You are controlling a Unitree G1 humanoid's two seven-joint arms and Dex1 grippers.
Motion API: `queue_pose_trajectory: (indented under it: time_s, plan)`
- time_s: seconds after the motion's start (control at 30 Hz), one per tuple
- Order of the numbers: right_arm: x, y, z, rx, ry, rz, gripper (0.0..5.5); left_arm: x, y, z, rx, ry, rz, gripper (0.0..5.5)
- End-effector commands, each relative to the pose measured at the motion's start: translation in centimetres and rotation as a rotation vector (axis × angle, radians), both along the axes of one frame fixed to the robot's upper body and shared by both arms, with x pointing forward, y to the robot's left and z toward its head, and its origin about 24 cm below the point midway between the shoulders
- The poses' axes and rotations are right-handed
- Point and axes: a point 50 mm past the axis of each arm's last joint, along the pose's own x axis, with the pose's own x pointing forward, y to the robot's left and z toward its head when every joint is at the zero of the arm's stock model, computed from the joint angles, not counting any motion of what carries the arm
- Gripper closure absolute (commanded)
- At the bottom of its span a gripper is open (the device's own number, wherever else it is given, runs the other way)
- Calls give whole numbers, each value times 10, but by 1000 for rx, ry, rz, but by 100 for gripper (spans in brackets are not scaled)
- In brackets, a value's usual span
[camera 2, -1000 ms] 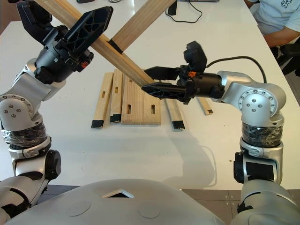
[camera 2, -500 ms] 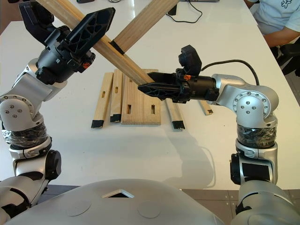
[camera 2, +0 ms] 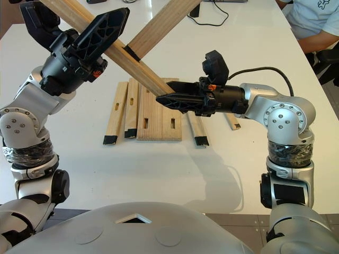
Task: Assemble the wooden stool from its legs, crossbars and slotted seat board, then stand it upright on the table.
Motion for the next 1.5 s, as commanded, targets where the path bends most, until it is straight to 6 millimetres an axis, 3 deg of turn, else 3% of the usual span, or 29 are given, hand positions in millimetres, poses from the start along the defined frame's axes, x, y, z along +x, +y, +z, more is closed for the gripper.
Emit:
queue_pose_trajectory:
  time_s: [0.03, 0.63, 0.67, 0.83, 1.5]
  plan:
    - [1, -5, 8, 11, -37, -18, 336, 1, -2, 0, 31, 3, 4, 347]
    - [5, -17, 21, 7, -66, 8, 345, -2, 2, 3, 31, -13, -1, 347]
    - [5, -16, 20, 8, -66, 8, 345, -2, 2, 3, 31, -13, -1, 311]
    - [4, -16, 21, 15, -66, 6, 345, 0, 3, 2, 38, 1, 5, 244]
    - [4, -17, 19, -75, -88, 87, 345, -5, -1, 3, 90, -28, -67, 244]
